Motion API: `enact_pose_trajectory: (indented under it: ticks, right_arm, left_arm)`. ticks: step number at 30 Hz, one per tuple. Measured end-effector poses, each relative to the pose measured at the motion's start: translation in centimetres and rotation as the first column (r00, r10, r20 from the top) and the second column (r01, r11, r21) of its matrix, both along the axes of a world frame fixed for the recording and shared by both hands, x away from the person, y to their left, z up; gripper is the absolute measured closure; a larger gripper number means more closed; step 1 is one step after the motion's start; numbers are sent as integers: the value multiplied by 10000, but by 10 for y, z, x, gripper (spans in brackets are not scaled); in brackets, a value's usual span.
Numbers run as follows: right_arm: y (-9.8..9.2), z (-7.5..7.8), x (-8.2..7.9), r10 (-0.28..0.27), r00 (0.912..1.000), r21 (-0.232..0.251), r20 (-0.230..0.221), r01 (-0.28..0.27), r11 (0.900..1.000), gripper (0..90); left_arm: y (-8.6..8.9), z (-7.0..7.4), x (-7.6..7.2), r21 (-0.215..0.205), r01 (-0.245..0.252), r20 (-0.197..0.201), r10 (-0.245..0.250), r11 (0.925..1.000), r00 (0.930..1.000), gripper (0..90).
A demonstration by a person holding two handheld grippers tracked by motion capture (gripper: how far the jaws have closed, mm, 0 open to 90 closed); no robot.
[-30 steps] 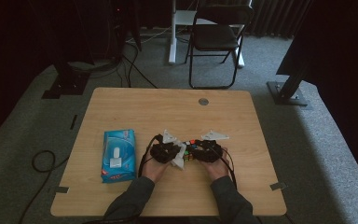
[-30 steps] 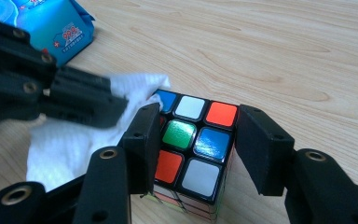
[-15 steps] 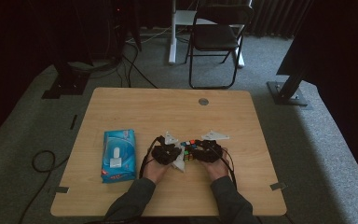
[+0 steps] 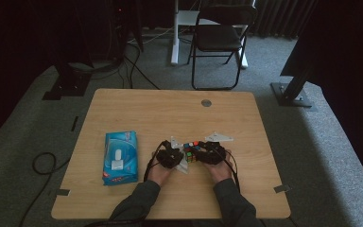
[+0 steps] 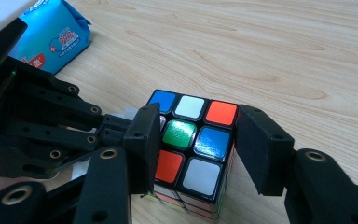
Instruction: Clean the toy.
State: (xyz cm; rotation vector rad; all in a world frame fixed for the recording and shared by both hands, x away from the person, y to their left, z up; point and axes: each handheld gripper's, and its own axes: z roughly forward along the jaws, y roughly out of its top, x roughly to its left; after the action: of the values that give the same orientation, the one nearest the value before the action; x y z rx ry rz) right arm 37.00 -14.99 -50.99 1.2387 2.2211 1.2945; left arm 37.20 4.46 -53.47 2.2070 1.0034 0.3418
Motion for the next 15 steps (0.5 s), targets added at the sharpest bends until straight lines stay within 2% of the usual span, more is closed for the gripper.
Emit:
enact_pose_trajectory:
  ticks: [4,8,9,10,13,15]
  right_arm:
    - [0,0,0,0,10000,6,2,0,10000,507]
    - [0,0,0,11,10000,7,13,-11,10000,507]
    - [0,0,0,17,10000,11,11,-17,10000,507]
    - [0,0,0,17,10000,11,11,-17,10000,507]
    - [0,0,0,7,10000,12,10,-7,10000,507]
    - [0,0,0,2,10000,20,15,-2,10000,507]
  left_arm:
    - [1,0,0,-47,-38,-61,37,10000,10000,853]
    - [5,4,-4,-441,-115,-101,110,9990,9999,853]
    - [8,10,-7,-701,-115,-37,112,9975,9999,853]
    - [8,10,-7,-701,-115,-37,112,9975,9999,853]
    - [11,25,-16,-1147,140,237,-113,9933,9997,853]
    - [10,30,-19,-1306,317,200,-293,9909,9994,853]
